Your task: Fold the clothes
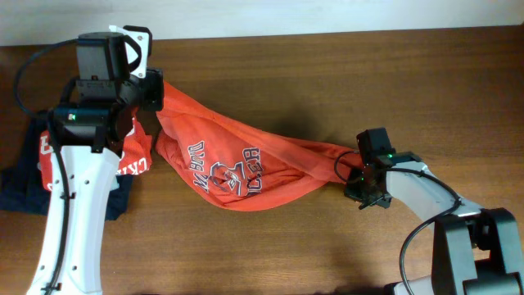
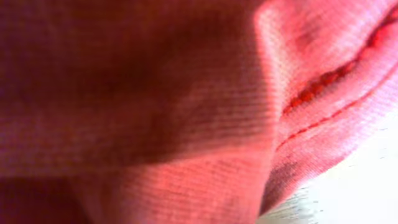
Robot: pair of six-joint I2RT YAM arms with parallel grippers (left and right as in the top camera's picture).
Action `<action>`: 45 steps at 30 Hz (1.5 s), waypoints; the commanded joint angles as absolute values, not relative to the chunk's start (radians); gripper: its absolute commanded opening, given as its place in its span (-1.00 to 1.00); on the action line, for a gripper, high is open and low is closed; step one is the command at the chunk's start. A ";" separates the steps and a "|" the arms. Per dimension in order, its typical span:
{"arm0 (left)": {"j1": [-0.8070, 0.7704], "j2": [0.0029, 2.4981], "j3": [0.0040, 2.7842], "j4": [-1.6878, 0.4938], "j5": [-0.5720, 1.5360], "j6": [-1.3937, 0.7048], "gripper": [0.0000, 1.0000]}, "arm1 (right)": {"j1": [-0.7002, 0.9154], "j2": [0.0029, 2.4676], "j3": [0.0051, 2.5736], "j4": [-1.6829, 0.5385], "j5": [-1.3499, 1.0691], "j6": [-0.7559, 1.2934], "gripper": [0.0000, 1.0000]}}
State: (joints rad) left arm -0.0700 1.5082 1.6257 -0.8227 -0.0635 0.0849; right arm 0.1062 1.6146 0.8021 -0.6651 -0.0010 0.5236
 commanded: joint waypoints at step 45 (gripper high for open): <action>-0.125 1.151 1.723 -0.850 -0.068 0.076 -0.99 | 0.111 1.000 1.281 -1.216 0.157 0.420 -0.92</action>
